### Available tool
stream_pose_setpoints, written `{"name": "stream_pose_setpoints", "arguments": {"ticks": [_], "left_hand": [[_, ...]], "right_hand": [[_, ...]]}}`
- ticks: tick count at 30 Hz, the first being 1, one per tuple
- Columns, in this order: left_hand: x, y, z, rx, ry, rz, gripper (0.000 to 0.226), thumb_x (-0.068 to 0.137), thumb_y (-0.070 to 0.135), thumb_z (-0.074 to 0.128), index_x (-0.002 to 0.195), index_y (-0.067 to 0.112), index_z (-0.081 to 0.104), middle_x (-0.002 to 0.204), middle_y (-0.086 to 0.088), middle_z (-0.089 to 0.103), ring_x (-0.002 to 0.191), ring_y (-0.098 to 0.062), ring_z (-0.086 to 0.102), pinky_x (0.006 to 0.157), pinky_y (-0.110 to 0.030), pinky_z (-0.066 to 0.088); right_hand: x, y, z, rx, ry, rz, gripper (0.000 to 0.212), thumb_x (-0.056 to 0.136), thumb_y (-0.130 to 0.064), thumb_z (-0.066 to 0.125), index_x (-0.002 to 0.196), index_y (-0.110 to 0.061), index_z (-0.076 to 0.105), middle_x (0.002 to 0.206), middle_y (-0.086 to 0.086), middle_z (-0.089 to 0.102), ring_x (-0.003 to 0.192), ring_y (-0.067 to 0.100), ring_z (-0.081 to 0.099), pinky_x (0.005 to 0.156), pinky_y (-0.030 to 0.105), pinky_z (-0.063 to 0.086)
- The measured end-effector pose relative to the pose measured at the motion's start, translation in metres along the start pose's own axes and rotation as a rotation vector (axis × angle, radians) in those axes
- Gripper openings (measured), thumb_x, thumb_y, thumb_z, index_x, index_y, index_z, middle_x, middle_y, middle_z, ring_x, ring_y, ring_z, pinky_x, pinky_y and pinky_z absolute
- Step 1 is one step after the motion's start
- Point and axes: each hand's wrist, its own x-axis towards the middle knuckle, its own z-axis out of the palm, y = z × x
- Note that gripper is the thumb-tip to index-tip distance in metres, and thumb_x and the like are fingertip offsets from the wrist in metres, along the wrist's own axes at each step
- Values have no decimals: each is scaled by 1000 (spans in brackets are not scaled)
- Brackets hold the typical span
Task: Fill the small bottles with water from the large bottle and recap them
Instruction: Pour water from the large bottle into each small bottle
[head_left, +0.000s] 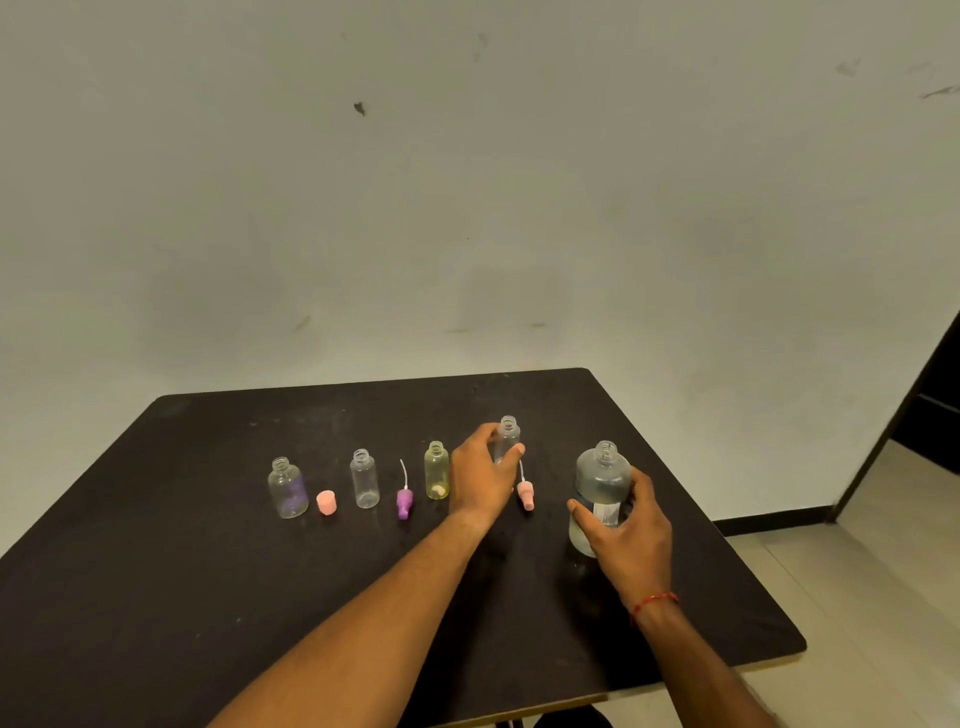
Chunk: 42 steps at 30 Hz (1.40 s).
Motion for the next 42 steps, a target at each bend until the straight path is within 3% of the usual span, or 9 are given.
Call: {"name": "stream_pose_setpoints", "arguments": {"ticks": [4, 8, 11, 15, 18, 22, 33, 42], "left_hand": [[-4, 18, -17, 5, -4, 116, 25, 89, 32, 74, 114, 31, 66, 96, 21, 62, 83, -6, 67, 70, -35, 62], [-9, 23, -37, 22, -28, 155, 36, 88, 40, 73, 123, 33, 67, 104, 16, 69, 87, -7, 67, 70, -35, 63], [-12, 22, -52, 13, -38, 161, 37, 85, 45, 71, 121, 41, 66, 99, 18, 70, 83, -8, 69, 68, -38, 63], [-13, 24, -70, 8, -76, 159, 29, 83, 37, 73, 111, 43, 70, 87, 19, 69, 81, -5, 68, 69, -36, 63], [-13, 24, -80, 51, -88, 167, 27, 85, 37, 73, 112, 39, 71, 86, 20, 68, 79, -2, 66, 71, -20, 55], [-17, 27, -90, 93, -82, 183, 32, 86, 34, 74, 117, 35, 71, 90, 23, 66, 84, 10, 60, 67, 0, 39], [-20, 31, -100, 119, -109, 190, 32, 86, 36, 73, 118, 34, 71, 99, 18, 70, 90, -1, 64, 70, -4, 40], [-23, 33, -100, 118, -138, 192, 34, 86, 37, 74, 120, 34, 71, 99, 21, 67, 90, 2, 62, 71, -5, 39]], "right_hand": [[11, -16, 2, -32, -24, -87, 76, 67, -36, 87, 131, -26, 49, 128, -3, 60, 113, 16, 58, 94, 28, 48], [25, -34, 5, -65, -96, -172, 74, 66, -38, 87, 130, -26, 51, 125, -6, 62, 111, 14, 59, 97, 31, 50], [35, -46, 7, -122, -148, -257, 68, 66, -40, 86, 125, -32, 52, 118, -14, 62, 107, 8, 58, 93, 32, 52], [47, -59, 10, -246, -219, -323, 74, 67, -52, 79, 130, -33, 47, 119, -8, 61, 106, 12, 58, 88, 34, 55], [52, -68, 9, -319, -258, -378, 77, 66, -57, 74, 133, -32, 45, 117, -6, 60, 106, 14, 57, 85, 34, 55], [54, -77, 8, -402, -287, -447, 78, 69, -45, 81, 136, -26, 45, 121, -1, 59, 110, 18, 55, 87, 32, 52], [56, -90, 0, -557, -341, -513, 81, 73, -45, 79, 142, -26, 40, 128, 2, 56, 117, 21, 51, 93, 36, 51], [62, -101, -12, -668, -361, -595, 76, 77, -41, 76, 143, -27, 40, 131, 2, 55, 117, 22, 50, 87, 31, 47]]}}
